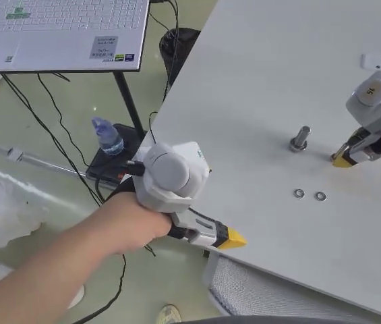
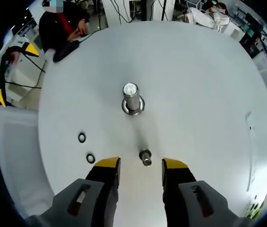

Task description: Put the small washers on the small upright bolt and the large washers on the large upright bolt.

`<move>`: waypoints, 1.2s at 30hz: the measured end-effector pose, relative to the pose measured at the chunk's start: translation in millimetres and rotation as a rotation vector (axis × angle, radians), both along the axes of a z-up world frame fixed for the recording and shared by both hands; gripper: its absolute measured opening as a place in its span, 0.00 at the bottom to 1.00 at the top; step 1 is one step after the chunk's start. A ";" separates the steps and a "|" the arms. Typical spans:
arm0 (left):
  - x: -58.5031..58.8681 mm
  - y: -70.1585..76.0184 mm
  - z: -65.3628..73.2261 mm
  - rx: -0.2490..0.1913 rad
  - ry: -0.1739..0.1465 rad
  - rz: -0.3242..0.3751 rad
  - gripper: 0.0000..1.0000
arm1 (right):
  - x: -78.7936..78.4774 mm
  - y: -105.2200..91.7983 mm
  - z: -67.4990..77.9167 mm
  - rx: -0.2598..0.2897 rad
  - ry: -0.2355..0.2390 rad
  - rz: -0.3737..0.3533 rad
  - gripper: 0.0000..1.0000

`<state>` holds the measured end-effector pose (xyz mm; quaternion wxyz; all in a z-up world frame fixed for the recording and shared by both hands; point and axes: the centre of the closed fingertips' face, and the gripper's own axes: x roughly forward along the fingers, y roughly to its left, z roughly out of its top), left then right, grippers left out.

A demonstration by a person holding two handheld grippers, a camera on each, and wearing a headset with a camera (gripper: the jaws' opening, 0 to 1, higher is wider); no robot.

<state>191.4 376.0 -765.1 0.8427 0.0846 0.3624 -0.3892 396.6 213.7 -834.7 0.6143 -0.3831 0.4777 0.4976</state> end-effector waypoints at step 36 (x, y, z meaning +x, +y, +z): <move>-3.3 5.2 13.7 0.020 -0.031 -0.028 0.83 | -68.9 13.1 24.1 0.080 0.001 0.049 0.36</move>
